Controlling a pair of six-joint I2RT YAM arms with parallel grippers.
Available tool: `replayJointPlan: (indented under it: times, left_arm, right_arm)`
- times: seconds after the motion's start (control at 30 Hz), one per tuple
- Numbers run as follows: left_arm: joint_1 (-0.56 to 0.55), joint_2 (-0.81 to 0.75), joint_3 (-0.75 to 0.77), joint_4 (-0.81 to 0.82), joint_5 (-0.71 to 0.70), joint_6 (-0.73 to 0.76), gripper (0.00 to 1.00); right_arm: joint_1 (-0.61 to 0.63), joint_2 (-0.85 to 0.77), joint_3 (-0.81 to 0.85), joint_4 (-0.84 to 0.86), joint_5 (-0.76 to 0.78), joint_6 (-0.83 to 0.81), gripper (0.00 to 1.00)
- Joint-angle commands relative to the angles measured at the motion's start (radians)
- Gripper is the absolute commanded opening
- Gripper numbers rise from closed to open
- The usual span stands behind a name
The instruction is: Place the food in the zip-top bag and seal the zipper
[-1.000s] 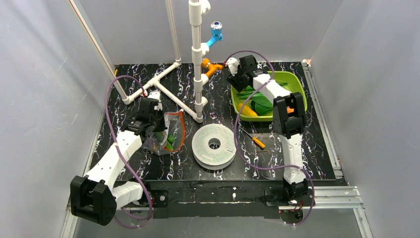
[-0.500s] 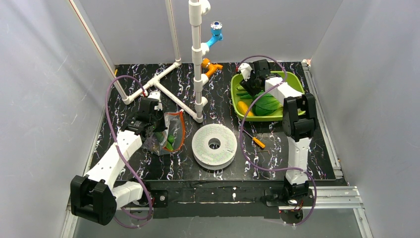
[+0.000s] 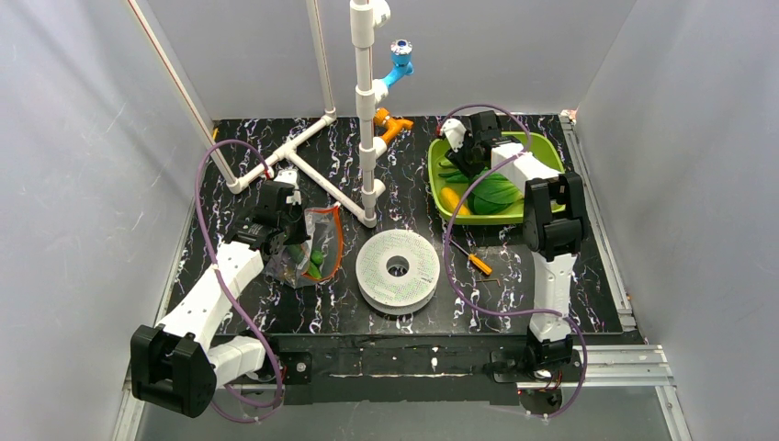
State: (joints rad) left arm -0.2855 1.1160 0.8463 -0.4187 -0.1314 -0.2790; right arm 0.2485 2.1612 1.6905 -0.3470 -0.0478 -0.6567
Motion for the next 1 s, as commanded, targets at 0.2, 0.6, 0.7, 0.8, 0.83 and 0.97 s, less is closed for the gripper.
replayJointPlan:
  times: [0.2, 0.6, 0.7, 0.8, 0.83, 0.97]
  left_arm:
    - [-0.002, -0.013, 0.02, -0.003, 0.002, 0.009, 0.0]
    - [-0.001, -0.019, 0.026, -0.003, 0.004, 0.008, 0.0]
    - [-0.002, -0.03, 0.022, -0.005, 0.005, 0.007, 0.0]
    - [-0.002, -0.044, 0.02, -0.002, 0.007, 0.006, 0.0]
    - [-0.001, -0.044, 0.019, -0.001, 0.01, 0.006, 0.0]
    - [-0.001, -0.046, 0.022, -0.003, 0.013, 0.006, 0.0]
  right_arm:
    - [-0.005, -0.116, -0.064, -0.081, -0.058, 0.023, 0.51]
    - [-0.006, 0.037, 0.368, -0.325, 0.167, 0.999, 0.63]
    - [-0.013, -0.014, 0.258, -0.243, 0.231, 1.243, 0.67]
    - [-0.015, -0.058, 0.143, -0.124, 0.214, 1.431, 0.83]
    - [-0.015, -0.06, 0.127, -0.105, 0.211, 1.476, 0.94]
    - [-0.016, -0.028, 0.124, -0.104, 0.222, 1.616, 0.98]
